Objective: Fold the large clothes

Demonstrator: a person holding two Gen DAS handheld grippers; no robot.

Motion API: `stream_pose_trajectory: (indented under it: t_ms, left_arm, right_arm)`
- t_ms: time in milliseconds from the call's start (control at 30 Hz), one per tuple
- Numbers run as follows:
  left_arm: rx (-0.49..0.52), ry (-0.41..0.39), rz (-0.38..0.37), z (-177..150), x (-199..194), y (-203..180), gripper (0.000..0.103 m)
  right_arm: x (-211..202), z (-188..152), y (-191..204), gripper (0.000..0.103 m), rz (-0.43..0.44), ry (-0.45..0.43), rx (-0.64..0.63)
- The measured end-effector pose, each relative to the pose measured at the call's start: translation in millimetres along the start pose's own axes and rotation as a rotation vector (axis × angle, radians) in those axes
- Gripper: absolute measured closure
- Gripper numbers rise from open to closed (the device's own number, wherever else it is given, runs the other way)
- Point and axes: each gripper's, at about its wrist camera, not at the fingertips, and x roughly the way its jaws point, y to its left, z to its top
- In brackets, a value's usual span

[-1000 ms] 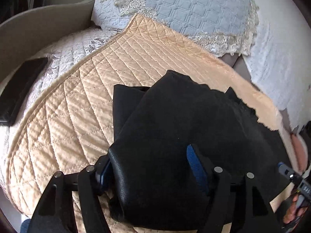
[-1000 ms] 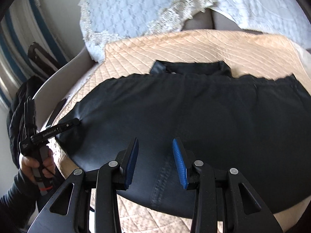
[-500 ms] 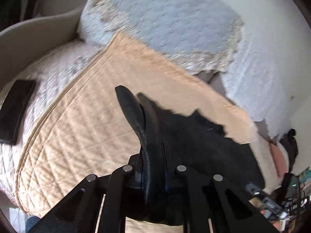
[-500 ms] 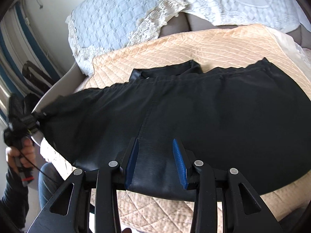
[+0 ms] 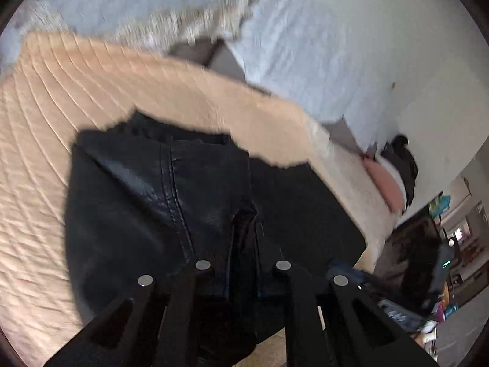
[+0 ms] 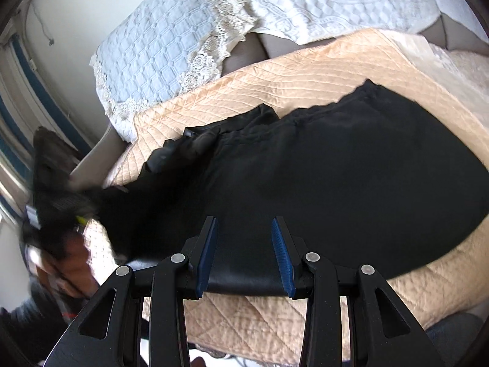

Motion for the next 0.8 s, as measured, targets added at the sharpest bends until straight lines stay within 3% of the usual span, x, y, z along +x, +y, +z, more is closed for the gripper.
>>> stream_pose_trajectory:
  t_ms: [100,167,300,433,567,800]
  left_arm:
    - [-0.008,0.050,-0.013,-15,23,1,0.081]
    - [0.004,0.038,-0.025,-17,14,-5,0.078]
    - [0.062,0.005,-0.041,-22,-26,-19,0.073]
    - [0.094,-0.119,0.076,-22,-68,-8,0.060]
    - [0.053,-0.131,0.200,-25,-76,29,0.060]
    - [0.003,-0.106,0.212,-38,-65,56,0.060]
  right_arm:
    - [1,-2,-5,0.064,0.039,0.019,0.043]
    - [2,-2,-6,0.057,0.075,0.024,0.072]
    - [12,6,-1,0.053,0.163,0.043,0.117]
    - [36,20,16,0.048,0.250,0.078,0.129]
    - [73,37,30,0.047,0.280,0.135,0.120]
    - [120,54,47,0.047,0.261,0.186,0.095]
